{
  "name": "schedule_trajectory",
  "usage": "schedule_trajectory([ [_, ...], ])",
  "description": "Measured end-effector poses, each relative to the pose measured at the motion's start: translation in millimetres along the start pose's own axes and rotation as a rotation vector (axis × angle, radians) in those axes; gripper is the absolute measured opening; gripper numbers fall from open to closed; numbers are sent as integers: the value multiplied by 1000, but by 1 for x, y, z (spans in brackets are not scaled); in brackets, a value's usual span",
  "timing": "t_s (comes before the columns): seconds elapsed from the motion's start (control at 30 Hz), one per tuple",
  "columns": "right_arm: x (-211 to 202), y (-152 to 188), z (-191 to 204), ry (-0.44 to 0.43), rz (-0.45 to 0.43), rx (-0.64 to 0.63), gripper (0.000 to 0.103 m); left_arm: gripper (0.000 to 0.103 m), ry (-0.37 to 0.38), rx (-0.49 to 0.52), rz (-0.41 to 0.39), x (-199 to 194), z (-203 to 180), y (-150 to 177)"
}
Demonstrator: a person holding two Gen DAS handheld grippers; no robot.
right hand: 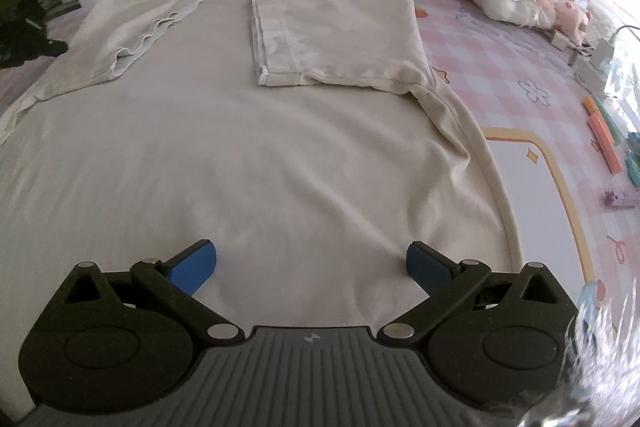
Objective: Fold clothes
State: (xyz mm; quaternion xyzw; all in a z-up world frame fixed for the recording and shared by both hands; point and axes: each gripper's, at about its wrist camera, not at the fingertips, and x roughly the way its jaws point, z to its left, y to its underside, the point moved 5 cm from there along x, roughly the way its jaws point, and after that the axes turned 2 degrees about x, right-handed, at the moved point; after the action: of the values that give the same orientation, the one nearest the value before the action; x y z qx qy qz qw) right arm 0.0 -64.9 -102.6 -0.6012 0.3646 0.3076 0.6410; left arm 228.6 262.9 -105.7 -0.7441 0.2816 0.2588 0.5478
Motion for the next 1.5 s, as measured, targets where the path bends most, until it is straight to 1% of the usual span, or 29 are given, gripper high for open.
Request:
schedule_trajectory([
  [0.23,4,-4,7,0,-2,15,102,0,81,-158,-33,-9,42,-15],
  [0.27,4,-4,8,1,-2,17,102,4,93,-181,-37,-10,48,-18],
  [0.3,4,-5,9,1,-1,19,102,11,106,-180,-38,-11,48,-19],
  [0.33,5,-5,10,2,0,20,102,15,113,-157,-35,-10,43,-21],
  [0.37,5,-6,11,3,1,20,102,28,110,-123,-29,-8,37,-22],
  [0.4,5,-6,11,3,2,18,102,45,104,-88,-25,-6,29,-23],
  [0.47,4,-5,12,6,3,15,102,57,93,-17,-28,-2,14,-24],
  [0.57,4,-5,13,9,6,17,102,56,88,52,-21,6,-2,-27],
  [0.67,4,-5,14,9,8,16,102,54,94,68,-2,15,-12,-28],
  [0.7,4,-5,13,10,9,17,102,49,83,79,1,17,-14,-28],
  [0.73,4,-5,13,10,10,18,102,38,72,89,3,19,-16,-29],
  [0.77,4,-5,14,12,10,18,102,6,61,100,6,21,-18,-29],
  [0.8,4,-5,14,14,10,17,102,0,59,101,8,22,-18,-29],
  [0.9,4,-5,15,14,9,7,102,0,63,87,12,23,-15,-29],
  [0.97,5,-5,15,9,8,3,102,0,32,70,2,22,-8,-32],
  [1.07,8,-8,15,-3,7,-4,102,0,-32,11,-14,22,10,-39],
  [1.13,11,-10,15,-11,4,-11,102,0,-44,-25,-17,21,23,-44],
  [1.17,12,-12,14,-16,4,-15,102,0,-38,-34,-13,21,28,-47],
  [1.23,14,-13,15,-20,2,-20,102,0,27,-55,-1,18,35,-50],
  [1.27,14,-14,15,-22,2,-22,102,0,60,-66,-8,15,36,-50],
  [1.3,15,-15,16,-23,2,-21,102,6,80,-71,-9,11,36,-49],
  [1.33,15,-15,16,-24,2,-20,102,9,95,-71,-7,9,34,-48],
  [1.37,15,-15,17,-24,3,-19,102,19,111,-69,-7,8,31,-47],
  [1.4,15,-15,17,-23,3,-20,102,36,122,-66,-6,8,28,-46],
  [1.47,14,-15,19,-19,4,-24,102,55,123,-46,-11,8,19,-42],
  [1.5,14,-14,20,-19,4,-27,102,56,119,-29,-14,8,15,-40],
])
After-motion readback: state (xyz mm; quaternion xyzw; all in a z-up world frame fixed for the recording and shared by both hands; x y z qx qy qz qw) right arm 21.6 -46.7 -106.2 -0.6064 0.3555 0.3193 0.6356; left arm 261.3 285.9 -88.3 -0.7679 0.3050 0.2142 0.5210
